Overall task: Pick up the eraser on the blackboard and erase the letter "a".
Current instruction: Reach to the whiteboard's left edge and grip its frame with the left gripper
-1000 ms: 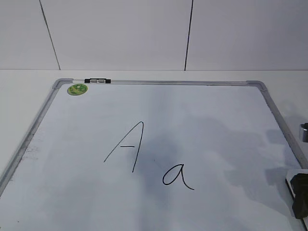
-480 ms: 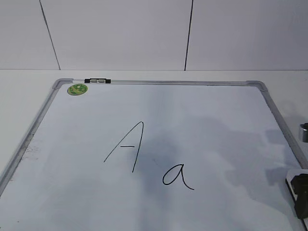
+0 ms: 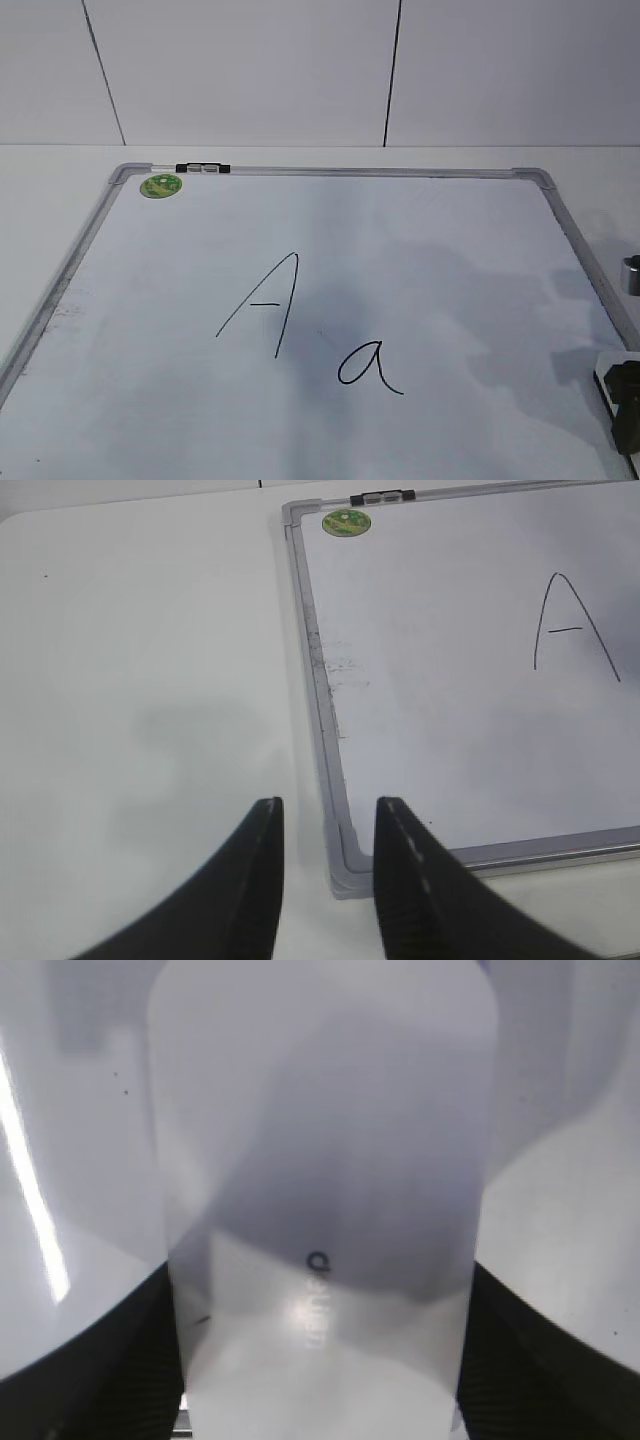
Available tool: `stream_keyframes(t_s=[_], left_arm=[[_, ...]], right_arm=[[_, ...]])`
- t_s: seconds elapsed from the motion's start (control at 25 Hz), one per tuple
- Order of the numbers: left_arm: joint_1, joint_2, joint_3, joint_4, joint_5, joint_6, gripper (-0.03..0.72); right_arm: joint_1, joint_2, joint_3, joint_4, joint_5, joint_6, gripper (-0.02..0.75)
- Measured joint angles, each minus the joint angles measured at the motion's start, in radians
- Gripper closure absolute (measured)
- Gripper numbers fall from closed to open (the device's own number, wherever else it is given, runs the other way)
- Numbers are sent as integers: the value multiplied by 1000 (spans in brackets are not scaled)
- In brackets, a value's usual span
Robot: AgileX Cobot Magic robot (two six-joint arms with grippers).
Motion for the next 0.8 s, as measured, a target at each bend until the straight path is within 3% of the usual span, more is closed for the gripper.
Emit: stream_keyframes(t_s=[0.8], left_arm=[[0, 0, 0, 0, 0, 0, 454]], right_arm=[[0, 0, 0, 8, 0, 0, 176]])
